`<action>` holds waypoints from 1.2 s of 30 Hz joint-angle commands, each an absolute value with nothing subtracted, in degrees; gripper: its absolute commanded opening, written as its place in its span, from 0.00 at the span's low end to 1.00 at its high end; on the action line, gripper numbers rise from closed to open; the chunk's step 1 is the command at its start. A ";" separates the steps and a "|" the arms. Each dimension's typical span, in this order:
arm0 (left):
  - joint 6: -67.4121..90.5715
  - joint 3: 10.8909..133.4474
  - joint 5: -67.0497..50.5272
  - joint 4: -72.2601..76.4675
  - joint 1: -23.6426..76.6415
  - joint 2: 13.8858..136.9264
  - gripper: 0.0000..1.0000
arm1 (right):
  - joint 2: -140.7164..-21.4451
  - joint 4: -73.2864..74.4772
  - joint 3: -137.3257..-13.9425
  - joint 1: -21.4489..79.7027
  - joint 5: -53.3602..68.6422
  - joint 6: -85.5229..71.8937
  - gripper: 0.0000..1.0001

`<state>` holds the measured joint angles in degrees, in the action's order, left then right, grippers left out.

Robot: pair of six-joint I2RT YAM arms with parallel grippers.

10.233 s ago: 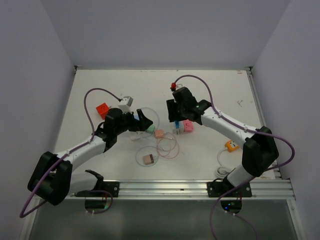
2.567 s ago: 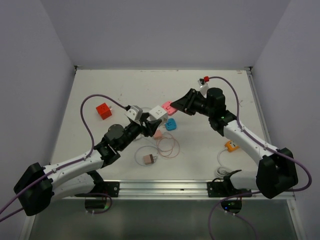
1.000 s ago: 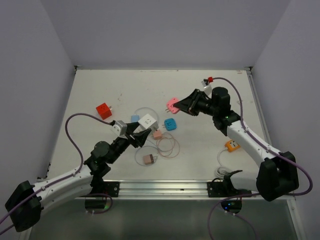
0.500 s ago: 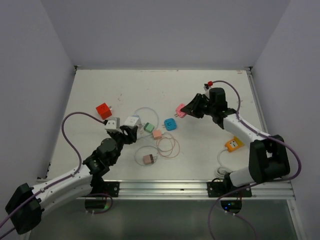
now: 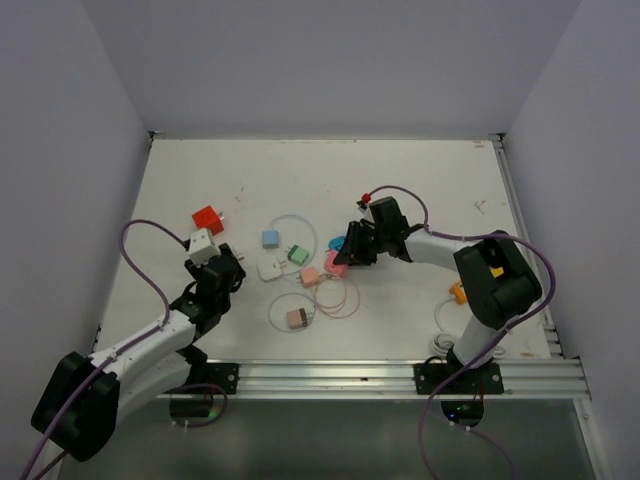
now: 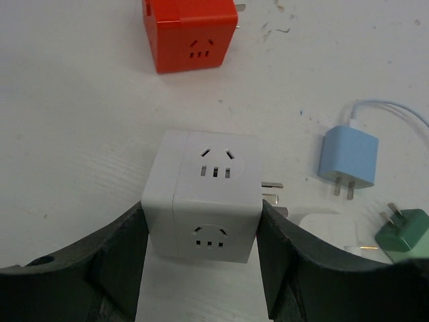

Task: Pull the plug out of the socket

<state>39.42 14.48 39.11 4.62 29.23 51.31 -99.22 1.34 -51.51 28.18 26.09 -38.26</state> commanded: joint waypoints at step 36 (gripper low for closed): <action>16.71 53.53 18.10 -24.72 25.66 49.93 1.00 | -63.81 55.20 -59.59 4.06 -42.98 -46.94 0.99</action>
